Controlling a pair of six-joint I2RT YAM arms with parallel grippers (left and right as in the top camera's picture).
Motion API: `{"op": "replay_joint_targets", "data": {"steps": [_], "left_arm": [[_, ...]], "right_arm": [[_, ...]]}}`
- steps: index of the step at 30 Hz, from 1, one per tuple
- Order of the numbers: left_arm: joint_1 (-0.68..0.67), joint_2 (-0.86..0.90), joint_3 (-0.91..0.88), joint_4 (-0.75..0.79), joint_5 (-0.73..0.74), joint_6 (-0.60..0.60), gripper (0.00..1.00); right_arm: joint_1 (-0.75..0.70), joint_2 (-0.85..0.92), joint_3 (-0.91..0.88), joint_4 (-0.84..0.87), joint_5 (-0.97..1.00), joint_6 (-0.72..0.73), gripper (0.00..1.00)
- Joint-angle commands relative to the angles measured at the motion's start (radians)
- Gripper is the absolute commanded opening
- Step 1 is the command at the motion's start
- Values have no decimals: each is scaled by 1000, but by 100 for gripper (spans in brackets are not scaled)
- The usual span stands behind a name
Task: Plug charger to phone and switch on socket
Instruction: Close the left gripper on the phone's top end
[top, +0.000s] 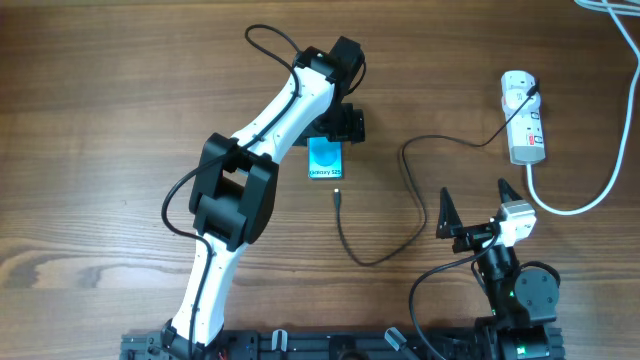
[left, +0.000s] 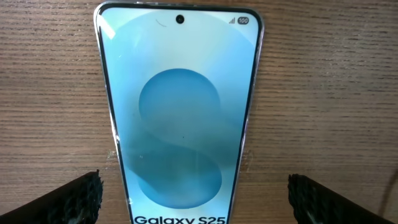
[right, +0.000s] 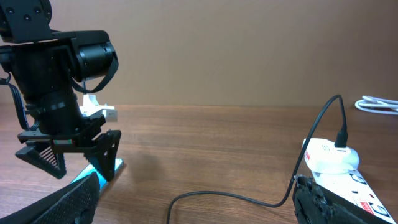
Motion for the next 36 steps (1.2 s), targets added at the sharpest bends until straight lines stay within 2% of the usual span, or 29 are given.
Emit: {"op": "replay_joint_targets", "data": {"steps": [1,19,36], "left_arm": [[0,11,-8,13,2,-6,100],[-2,15,-100,84,-68,-6,100],[-5,16,-216,163,-52,-6,100]], "right_arm": [[-1,-8,-1,3,9,-9,100],[-1,-8,-1,3,9,-9,100],[-1,-8,-1,3,9,-9,100]]}}
